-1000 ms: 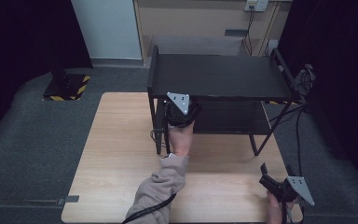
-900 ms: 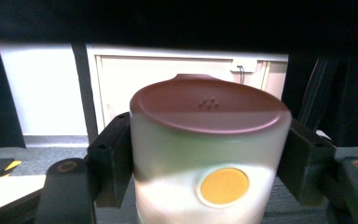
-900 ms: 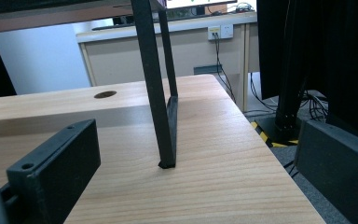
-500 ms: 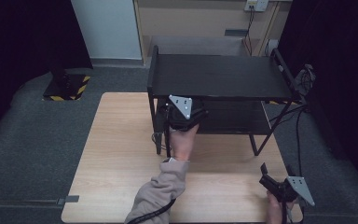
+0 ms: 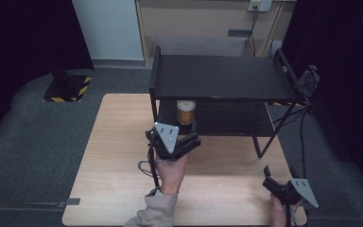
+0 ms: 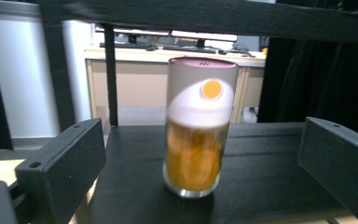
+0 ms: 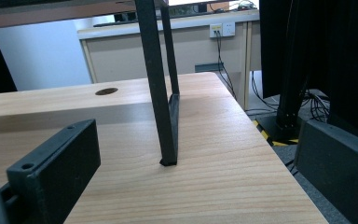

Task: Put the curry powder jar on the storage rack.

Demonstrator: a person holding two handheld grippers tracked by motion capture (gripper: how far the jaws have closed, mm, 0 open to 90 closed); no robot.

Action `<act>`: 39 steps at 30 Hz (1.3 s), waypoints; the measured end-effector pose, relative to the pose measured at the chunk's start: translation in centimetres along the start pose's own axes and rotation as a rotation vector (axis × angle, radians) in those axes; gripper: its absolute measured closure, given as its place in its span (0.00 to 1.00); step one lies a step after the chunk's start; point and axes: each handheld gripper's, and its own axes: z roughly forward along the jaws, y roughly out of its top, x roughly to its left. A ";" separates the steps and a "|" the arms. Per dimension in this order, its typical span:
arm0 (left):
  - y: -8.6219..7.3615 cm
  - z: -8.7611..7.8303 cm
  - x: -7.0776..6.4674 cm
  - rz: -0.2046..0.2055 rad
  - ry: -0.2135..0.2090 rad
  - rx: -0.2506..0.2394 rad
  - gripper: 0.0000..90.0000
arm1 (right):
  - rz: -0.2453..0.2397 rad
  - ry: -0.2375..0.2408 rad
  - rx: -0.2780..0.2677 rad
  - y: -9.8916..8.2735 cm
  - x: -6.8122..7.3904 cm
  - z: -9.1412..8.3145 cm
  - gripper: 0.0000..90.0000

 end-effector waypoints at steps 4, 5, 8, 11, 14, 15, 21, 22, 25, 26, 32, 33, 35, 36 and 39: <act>-1.8 -2.7 3.4 -0.013 -0.014 -0.003 0.00 | -0.002 0.000 0.006 0.1 0.0 0.0 0.01; -1.8 -2.7 3.4 -0.013 -0.014 -0.003 0.00 | -0.002 0.000 0.006 0.1 0.0 0.0 0.01; -3.2 -4.1 6.0 -0.010 0.003 0.012 0.00 | -0.014 -0.002 0.017 0.2 0.2 0.1 0.01; -5.0 -5.5 9.0 -0.017 0.042 0.023 0.00 | -0.016 -0.005 0.019 0.3 0.3 0.1 0.01; -7.2 -6.9 13.5 -0.032 0.075 0.051 0.00 | -0.009 -0.010 0.016 0.2 0.3 0.1 0.01; -7.2 -6.9 13.5 -0.032 0.075 0.051 0.00 | -0.009 -0.010 0.016 0.2 0.3 0.1 0.01; -10.3 -7.5 19.8 -0.047 0.113 0.119 0.00 | -0.026 -0.020 0.032 0.4 0.6 0.2 0.01; -11.2 -7.4 21.3 -0.054 0.118 0.143 0.00 | -0.040 -0.023 0.039 0.5 0.8 0.3 0.01; -11.8 -7.2 22.3 -0.069 0.130 0.173 0.00 | -0.050 -0.027 0.046 0.6 0.9 0.4 0.01; -12.5 -7.2 22.8 -0.093 0.144 0.190 0.00 | -0.061 -0.028 0.053 0.7 1.0 0.5 0.01; -14.0 -7.4 23.9 -0.163 0.141 0.180 0.00 | -0.075 -0.030 0.061 0.8 1.2 0.5 0.01; -14.0 -7.4 23.9 -0.163 0.141 0.180 0.00 | -0.075 -0.030 0.061 0.8 1.2 0.5 0.01; -14.0 -7.4 23.9 -0.170 0.150 0.189 0.00 | -0.073 -0.032 0.056 0.7 1.2 0.5 0.01; -13.8 -7.3 23.8 -0.169 0.148 0.204 0.00 | -0.075 -0.032 0.053 0.7 1.2 0.5 0.01; -13.7 -7.2 24.1 -0.165 0.116 0.220 0.00 | -0.069 -0.034 0.047 0.6 1.2 0.4 0.01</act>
